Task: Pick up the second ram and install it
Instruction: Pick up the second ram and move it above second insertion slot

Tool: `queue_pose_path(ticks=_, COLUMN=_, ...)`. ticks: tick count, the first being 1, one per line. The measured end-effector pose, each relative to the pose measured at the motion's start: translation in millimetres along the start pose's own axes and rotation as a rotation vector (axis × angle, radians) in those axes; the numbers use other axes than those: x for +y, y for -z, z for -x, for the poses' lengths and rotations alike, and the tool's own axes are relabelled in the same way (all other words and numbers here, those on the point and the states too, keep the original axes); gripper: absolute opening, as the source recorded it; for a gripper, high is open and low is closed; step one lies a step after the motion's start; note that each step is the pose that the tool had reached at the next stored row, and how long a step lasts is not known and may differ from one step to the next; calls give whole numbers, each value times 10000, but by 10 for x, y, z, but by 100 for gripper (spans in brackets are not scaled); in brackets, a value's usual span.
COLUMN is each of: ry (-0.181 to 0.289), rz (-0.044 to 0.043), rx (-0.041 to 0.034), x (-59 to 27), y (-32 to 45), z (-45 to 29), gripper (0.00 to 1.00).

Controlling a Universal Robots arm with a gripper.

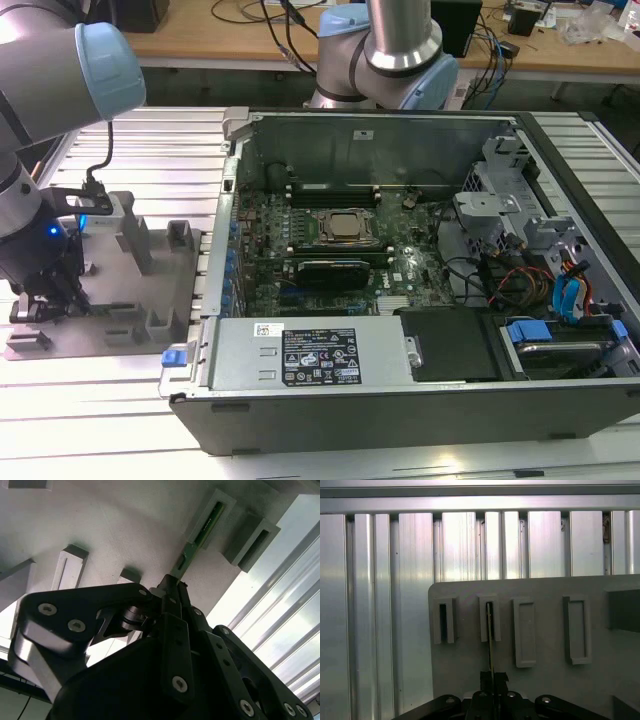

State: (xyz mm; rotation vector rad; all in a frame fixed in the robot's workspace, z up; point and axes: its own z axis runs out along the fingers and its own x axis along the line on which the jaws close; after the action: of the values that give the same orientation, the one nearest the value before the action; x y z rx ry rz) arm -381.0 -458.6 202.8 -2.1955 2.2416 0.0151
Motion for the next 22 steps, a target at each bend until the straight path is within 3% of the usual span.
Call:
queue_pose_path(ticks=3, ry=0, rz=-4, rx=-3, x=0, y=1, z=1, gripper=11)
queue_pose_path(ticks=22, ry=0, rz=-2, rx=-2, x=1, y=231, z=2, gripper=11)
